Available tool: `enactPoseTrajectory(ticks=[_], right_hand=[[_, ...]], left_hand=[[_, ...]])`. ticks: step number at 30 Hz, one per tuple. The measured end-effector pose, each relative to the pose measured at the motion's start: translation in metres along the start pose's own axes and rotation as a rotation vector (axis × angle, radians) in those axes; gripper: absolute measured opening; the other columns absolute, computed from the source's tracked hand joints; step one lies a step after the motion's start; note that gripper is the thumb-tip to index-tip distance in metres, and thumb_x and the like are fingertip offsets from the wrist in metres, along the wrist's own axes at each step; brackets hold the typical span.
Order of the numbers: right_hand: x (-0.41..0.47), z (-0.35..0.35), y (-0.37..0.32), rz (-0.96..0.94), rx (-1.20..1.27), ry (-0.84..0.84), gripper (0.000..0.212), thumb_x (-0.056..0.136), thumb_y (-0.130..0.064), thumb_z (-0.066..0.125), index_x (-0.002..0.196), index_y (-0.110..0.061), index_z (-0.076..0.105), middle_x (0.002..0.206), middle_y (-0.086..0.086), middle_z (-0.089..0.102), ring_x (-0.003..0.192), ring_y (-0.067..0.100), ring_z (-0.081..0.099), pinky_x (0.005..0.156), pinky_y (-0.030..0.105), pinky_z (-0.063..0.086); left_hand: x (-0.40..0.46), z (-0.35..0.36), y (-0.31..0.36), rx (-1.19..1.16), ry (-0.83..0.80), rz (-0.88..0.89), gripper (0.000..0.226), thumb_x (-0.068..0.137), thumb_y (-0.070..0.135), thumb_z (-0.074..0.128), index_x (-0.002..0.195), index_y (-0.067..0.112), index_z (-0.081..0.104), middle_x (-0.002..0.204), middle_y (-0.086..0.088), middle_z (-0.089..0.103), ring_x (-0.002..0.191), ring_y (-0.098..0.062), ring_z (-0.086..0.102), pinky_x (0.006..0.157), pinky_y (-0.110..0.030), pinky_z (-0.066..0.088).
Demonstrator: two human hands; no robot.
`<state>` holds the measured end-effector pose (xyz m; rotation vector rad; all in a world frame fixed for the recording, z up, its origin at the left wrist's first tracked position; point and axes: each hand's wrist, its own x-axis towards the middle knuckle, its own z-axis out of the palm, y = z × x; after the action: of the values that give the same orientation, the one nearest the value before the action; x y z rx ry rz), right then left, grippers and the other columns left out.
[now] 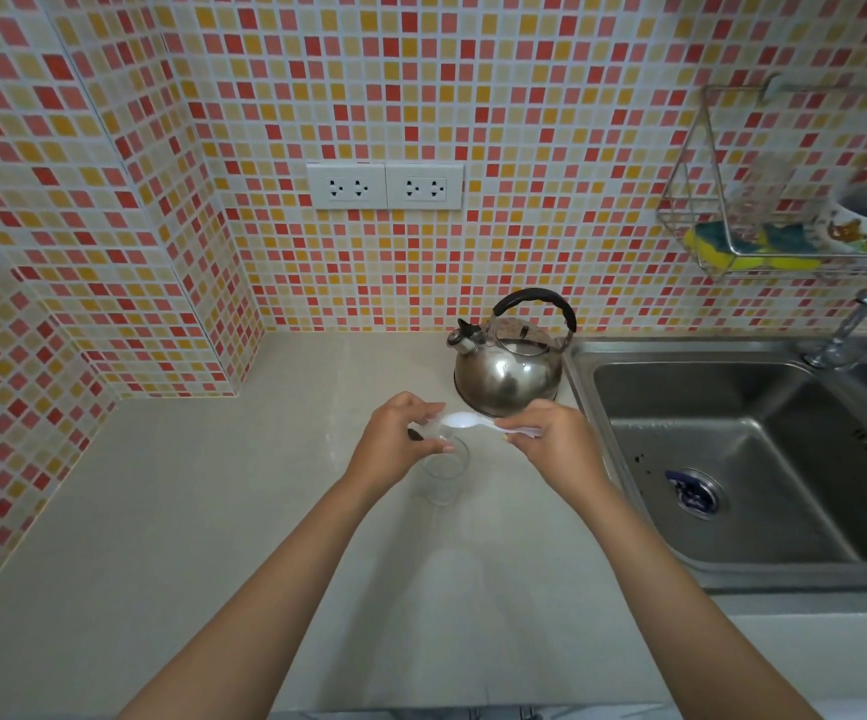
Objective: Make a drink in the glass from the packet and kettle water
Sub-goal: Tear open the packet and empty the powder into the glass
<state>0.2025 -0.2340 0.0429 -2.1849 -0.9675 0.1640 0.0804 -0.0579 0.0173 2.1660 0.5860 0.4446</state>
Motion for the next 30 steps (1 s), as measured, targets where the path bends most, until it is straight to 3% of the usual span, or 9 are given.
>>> enactPoseTrajectory(ticks=[5,8,15,21,30], right_hand=[[0.002,0.005,0.003,0.047,0.073,0.002,0.021,0.078,-0.012,0.075,0.099,-0.018,0.076,0.087,0.004,0.069,0.081,0.022,0.063,0.073,0.039,0.052],[0.001,0.009,0.01,0.113,0.096,0.004,0.022,0.077,-0.012,0.075,0.098,-0.02,0.077,0.092,0.002,0.07,0.084,0.021,0.064,0.075,0.036,0.052],[-0.008,0.021,0.023,0.182,0.052,-0.039,0.017,0.079,-0.014,0.073,0.092,-0.023,0.077,0.096,-0.003,0.072,0.083,0.014,0.063,0.071,0.027,0.048],[-0.011,0.026,0.029,0.208,0.054,-0.035,0.017,0.078,-0.012,0.074,0.093,-0.02,0.077,0.097,0.0,0.071,0.085,0.018,0.064,0.075,0.032,0.053],[-0.012,0.031,0.031,0.215,0.02,-0.043,0.016,0.08,-0.012,0.071,0.092,-0.021,0.076,0.096,0.0,0.07,0.082,0.018,0.064,0.071,0.031,0.052]], left_hand=[[0.002,-0.003,-0.003,0.021,-0.029,0.006,0.058,0.068,0.026,0.085,0.122,0.017,0.068,0.091,0.009,0.055,0.083,-0.01,0.058,0.069,-0.025,0.053],[0.005,-0.007,-0.006,0.212,-0.09,0.049,0.06,0.07,0.032,0.083,0.126,0.019,0.066,0.099,0.005,0.057,0.09,-0.018,0.059,0.081,-0.034,0.056],[0.013,-0.008,-0.006,0.669,-0.286,0.153,0.06,0.079,0.042,0.073,0.134,0.025,0.057,0.118,-0.001,0.058,0.104,-0.022,0.053,0.091,-0.028,0.04],[0.02,-0.007,-0.002,0.783,-0.339,0.235,0.061,0.081,0.043,0.07,0.136,0.024,0.055,0.119,-0.002,0.057,0.11,-0.021,0.052,0.089,-0.028,0.036],[0.03,-0.004,0.016,0.968,-0.437,0.331,0.057,0.079,0.04,0.073,0.132,0.024,0.059,0.113,-0.005,0.059,0.101,-0.022,0.054,0.077,-0.026,0.029]])
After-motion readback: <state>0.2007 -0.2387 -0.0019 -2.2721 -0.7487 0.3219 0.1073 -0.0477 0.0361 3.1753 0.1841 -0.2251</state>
